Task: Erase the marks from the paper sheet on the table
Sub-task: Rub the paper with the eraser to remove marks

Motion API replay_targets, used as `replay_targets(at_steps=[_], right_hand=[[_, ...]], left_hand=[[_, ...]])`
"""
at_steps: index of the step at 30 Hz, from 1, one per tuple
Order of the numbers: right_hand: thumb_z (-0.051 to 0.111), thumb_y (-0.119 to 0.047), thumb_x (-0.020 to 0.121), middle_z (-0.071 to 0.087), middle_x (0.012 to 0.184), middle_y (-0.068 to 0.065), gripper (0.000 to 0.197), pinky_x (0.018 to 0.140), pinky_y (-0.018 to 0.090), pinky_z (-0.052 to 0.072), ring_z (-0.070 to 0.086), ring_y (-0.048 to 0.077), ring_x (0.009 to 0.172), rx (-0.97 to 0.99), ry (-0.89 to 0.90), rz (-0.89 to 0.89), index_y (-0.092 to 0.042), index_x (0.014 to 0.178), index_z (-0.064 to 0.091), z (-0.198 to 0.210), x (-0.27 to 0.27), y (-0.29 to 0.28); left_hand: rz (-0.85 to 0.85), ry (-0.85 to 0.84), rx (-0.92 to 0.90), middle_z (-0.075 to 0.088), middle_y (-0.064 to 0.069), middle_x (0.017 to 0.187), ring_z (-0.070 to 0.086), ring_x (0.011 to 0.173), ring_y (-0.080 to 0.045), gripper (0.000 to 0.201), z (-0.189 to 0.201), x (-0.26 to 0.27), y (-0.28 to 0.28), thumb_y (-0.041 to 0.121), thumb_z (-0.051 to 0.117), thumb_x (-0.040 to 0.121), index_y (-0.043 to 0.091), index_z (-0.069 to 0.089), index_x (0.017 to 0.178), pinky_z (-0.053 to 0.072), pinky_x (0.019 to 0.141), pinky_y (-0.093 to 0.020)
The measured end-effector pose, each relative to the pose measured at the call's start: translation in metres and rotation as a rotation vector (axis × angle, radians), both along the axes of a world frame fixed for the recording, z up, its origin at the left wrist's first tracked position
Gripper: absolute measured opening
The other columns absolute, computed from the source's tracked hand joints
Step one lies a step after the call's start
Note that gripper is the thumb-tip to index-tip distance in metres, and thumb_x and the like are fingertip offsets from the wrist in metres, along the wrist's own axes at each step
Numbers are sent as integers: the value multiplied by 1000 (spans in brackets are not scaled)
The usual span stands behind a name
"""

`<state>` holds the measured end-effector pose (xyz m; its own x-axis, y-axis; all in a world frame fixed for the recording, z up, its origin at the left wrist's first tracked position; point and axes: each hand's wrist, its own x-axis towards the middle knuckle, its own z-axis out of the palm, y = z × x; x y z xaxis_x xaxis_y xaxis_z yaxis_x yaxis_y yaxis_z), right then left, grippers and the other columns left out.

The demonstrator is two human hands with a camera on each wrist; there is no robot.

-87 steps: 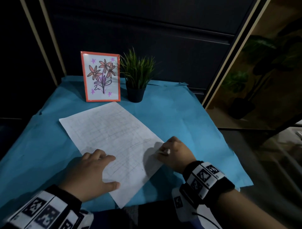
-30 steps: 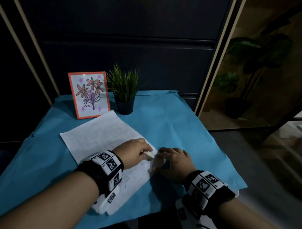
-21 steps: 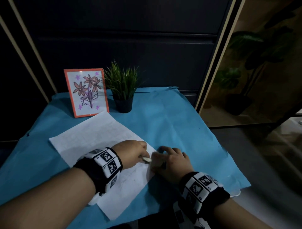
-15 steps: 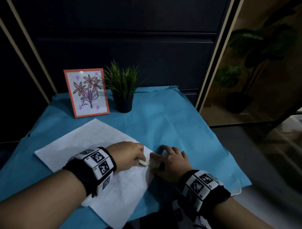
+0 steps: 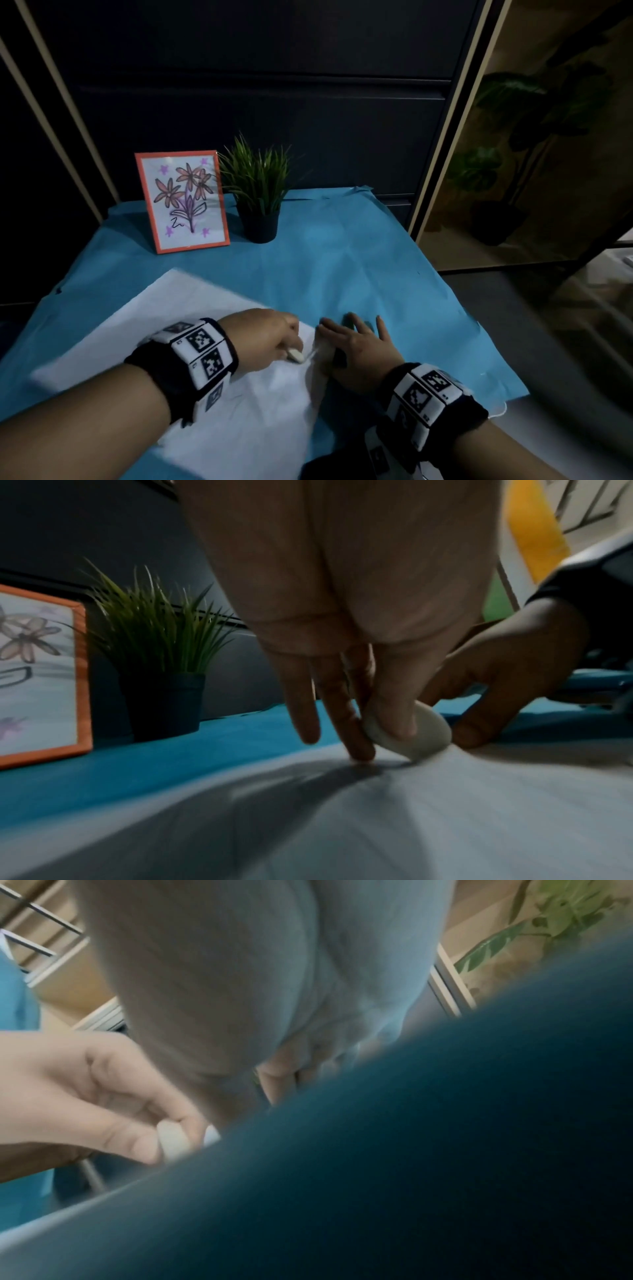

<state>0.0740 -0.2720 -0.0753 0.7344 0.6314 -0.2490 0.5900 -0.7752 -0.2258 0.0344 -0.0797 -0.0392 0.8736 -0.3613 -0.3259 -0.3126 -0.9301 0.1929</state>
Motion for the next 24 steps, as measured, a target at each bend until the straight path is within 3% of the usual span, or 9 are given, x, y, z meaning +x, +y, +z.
replay_targets(at_steps=[3, 6, 11, 16, 24], right_hand=[[49, -43, 92, 4, 158, -18, 68, 113, 56, -5, -3, 18, 147, -17, 10, 28, -33, 150, 16, 2, -1, 1], [53, -41, 90, 0, 159, -12, 74, 115, 51, -5, 1, 15, 147, 44, -18, 6, -34, 150, 12, 2, -1, 2], [47, -42, 94, 9, 157, -18, 53, 114, 52, -5, 9, 14, 145, 75, -37, 11, -42, 144, 28, 0, -1, 2], [37, -45, 97, 2, 158, -17, 56, 112, 54, -12, -1, 18, 147, -3, -48, 61, -37, 149, 16, 1, 2, 10], [33, -45, 99, 4, 158, -18, 57, 113, 54, -11, -1, 13, 147, -36, -24, 50, -34, 150, 10, -5, -1, 13]], left_hand=[[19, -19, 21, 52, 8, 114, 54, 102, -15, 21, 1, -2, -3, 24, 51, 97, 27, 61, 115, 39, 83, -27], [105, -111, -31, 50, 7, 114, 55, 101, -17, 19, -3, 1, -8, 25, 49, 98, 27, 57, 115, 37, 80, -27], [161, -115, -43, 50, 5, 116, 56, 99, -19, 23, -4, 7, -2, 23, 46, 99, 26, 58, 118, 42, 84, -33], [215, -182, -135, 52, 5, 112, 56, 97, -18, 24, -1, 8, 2, 21, 47, 97, 26, 61, 116, 44, 85, -36], [202, -49, -161, 50, 6, 104, 54, 94, -12, 24, -7, -3, 1, 27, 54, 97, 23, 66, 118, 39, 80, -22]])
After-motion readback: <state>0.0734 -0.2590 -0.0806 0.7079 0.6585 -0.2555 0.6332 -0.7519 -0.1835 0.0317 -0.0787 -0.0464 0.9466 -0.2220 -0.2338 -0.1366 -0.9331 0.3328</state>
